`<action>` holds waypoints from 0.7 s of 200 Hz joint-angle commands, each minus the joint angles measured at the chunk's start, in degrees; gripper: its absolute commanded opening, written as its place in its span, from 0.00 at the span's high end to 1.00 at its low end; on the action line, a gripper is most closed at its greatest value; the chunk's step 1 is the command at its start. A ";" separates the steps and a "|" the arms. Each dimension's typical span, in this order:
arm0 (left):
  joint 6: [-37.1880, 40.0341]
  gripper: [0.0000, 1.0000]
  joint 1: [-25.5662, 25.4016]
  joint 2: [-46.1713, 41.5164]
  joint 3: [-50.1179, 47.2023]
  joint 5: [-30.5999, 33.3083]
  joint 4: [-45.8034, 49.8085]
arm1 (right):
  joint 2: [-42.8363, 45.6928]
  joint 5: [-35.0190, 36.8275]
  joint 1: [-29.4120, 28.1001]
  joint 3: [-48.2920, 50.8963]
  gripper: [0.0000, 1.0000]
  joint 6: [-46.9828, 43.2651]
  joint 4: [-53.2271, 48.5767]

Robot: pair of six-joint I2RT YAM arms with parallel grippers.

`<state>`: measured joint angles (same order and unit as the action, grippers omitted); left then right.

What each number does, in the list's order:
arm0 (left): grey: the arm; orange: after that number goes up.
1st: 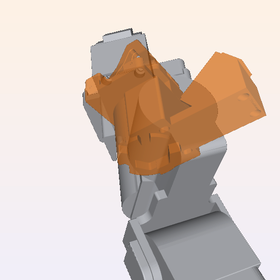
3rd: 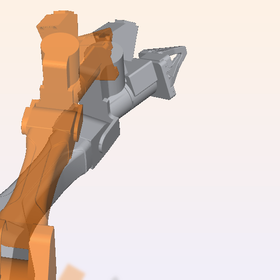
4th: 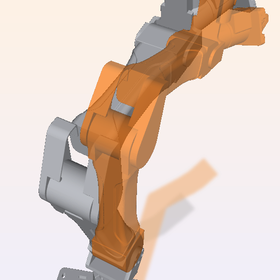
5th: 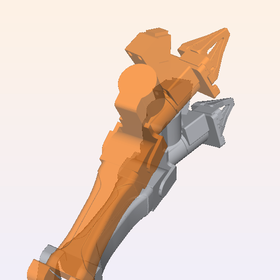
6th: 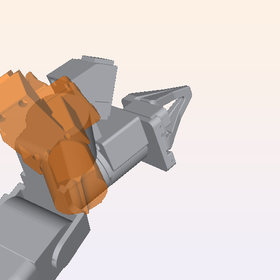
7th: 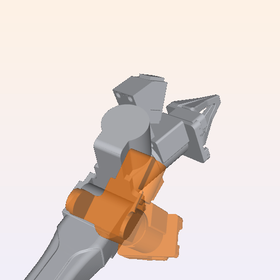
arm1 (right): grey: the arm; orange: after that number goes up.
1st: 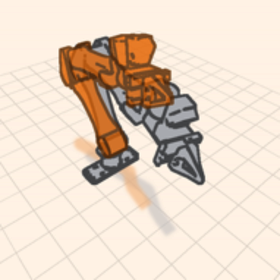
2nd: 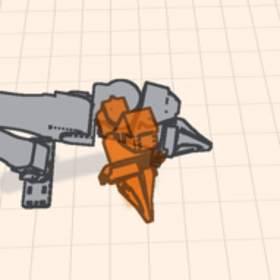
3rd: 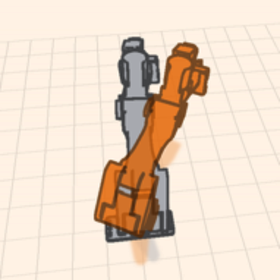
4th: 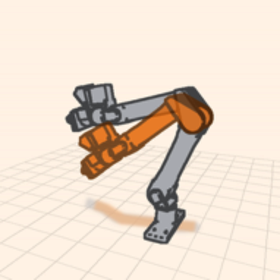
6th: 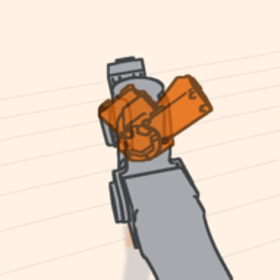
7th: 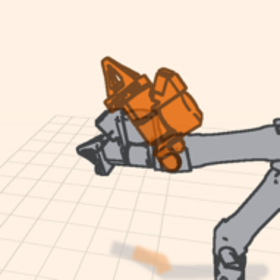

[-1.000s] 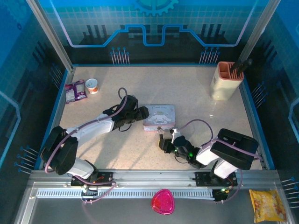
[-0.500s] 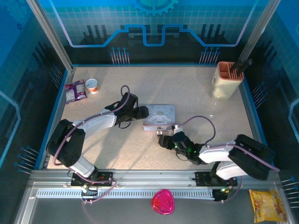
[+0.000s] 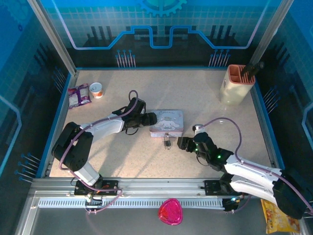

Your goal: Unlock the padlock with the key

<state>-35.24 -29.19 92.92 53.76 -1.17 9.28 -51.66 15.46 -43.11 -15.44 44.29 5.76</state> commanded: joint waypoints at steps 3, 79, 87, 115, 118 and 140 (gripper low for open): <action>-1.49 0.24 0.22 0.78 -2.92 0.04 -0.84 | 2.50 -6.18 2.12 2.10 0.30 -3.45 -2.16; -3.86 0.26 0.23 -0.54 -7.65 0.72 -3.74 | -13.88 -18.38 1.38 -2.47 0.42 -7.20 9.42; -3.88 0.26 0.26 -0.59 -7.86 0.68 -3.91 | -15.92 -18.78 0.88 -3.30 0.43 -7.40 11.67; -3.90 0.27 0.21 -0.48 -7.93 0.14 -4.00 | -21.07 -17.09 -1.54 -5.73 0.44 -8.93 13.96; -3.87 0.27 0.19 -0.58 -7.99 0.13 -4.00 | -21.58 -16.91 -1.68 -6.06 0.45 -9.08 14.13; -4.09 0.27 0.16 -0.63 -8.10 0.03 -4.22 | -25.69 -16.02 -2.08 -7.99 0.48 -9.91 14.77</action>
<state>-39.07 -29.19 91.44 48.10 -1.80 0.36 -74.06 -0.91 -44.36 -20.93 36.58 17.10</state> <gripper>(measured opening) 0.732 0.533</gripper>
